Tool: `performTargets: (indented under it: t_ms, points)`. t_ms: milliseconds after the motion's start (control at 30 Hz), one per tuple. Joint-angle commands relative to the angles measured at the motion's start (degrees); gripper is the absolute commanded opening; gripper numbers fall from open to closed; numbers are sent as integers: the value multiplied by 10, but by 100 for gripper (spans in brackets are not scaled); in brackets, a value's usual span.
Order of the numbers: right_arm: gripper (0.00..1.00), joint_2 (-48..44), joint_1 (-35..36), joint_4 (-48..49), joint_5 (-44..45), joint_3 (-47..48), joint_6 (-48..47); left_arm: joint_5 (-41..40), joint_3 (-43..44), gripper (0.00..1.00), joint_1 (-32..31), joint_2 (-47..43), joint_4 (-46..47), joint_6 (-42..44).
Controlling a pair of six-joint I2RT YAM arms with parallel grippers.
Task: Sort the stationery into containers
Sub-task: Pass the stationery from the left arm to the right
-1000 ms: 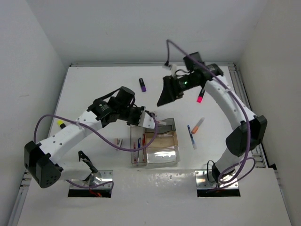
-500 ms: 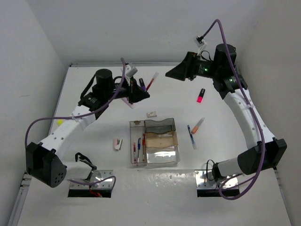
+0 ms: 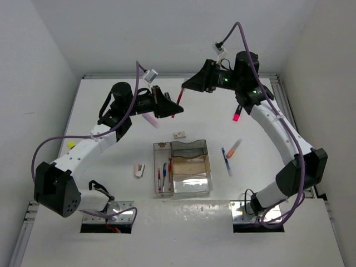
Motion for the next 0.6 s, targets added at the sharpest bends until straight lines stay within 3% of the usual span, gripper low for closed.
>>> performTargets:
  t_ms: [0, 67, 233, 367, 400, 433, 500, 533, 567]
  points:
    - [43, 2, 12, 44, 6, 36, 12, 17, 0, 0, -4, -7, 43, -22]
    - [31, 4, 17, 48, 6, 38, 15, 17, -2, 0, -4, -7, 43, -21]
    - [19, 5, 16, 48, 5, 41, 17, 17, -6, 0, -1, -7, 44, -19]
    - [0, 6, 18, 48, 5, 41, 15, 14, -6, 0, 0, -2, 40, -17]
    - [0, 4, 20, 48, 2, 40, 11, 10, -4, 3, 1, -2, 37, -15]
    - [0, 4, 21, 44, 2, 39, 6, 8, 1, 44, 7, -1, 15, -9]
    - [0, 1, 21, 31, 2, 34, -10, -2, 11, 75, 18, 0, -20, 20]
    - [0, -1, 22, 22, 2, 28, -17, -11, 17, 100, 36, 0, -44, 50]
    - [0, -7, 25, 12, 2, 17, -38, -30, 27, 100, 51, 2, -67, 68]
